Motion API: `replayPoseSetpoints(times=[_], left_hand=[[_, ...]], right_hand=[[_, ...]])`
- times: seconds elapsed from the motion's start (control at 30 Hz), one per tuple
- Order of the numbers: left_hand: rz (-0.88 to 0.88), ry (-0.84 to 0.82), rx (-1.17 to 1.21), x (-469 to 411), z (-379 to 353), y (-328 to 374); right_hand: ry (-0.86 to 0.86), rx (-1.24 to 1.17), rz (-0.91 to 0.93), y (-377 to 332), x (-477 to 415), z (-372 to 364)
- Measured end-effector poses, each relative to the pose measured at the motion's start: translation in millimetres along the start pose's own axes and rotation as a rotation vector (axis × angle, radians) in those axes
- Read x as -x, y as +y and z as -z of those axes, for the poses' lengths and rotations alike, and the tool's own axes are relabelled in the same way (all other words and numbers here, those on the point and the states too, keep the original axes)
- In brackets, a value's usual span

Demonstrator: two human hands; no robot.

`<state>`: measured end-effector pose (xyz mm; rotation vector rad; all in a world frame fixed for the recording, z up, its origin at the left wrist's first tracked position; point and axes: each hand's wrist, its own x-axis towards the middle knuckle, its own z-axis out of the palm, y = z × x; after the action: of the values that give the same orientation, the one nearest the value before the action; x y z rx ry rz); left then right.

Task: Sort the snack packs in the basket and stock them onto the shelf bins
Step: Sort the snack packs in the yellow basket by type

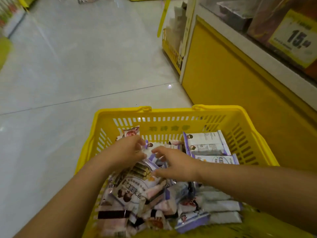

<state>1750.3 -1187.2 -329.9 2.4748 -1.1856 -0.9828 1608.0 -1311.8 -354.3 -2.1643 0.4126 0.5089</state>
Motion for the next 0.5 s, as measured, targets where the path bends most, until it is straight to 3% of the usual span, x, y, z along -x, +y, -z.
replayPoseSetpoints(times=[0.17,0.33,0.5], left_hand=[[-0.009,-0.127,-0.053,-0.4,-6.6,-20.9],[0.005,-0.195,0.015,-4.4,3.7,-32.5],[-0.069,-0.179,-0.471,-6.0,-10.4,-21.9]], right_hand=[[-0.016,0.004,-0.084,-24.2,-28.5,-25.4],[0.032,-0.086,-0.032,-23.2,-20.4,10.2],[0.184,-0.115,-0.035,4.1,20.8,78.0]])
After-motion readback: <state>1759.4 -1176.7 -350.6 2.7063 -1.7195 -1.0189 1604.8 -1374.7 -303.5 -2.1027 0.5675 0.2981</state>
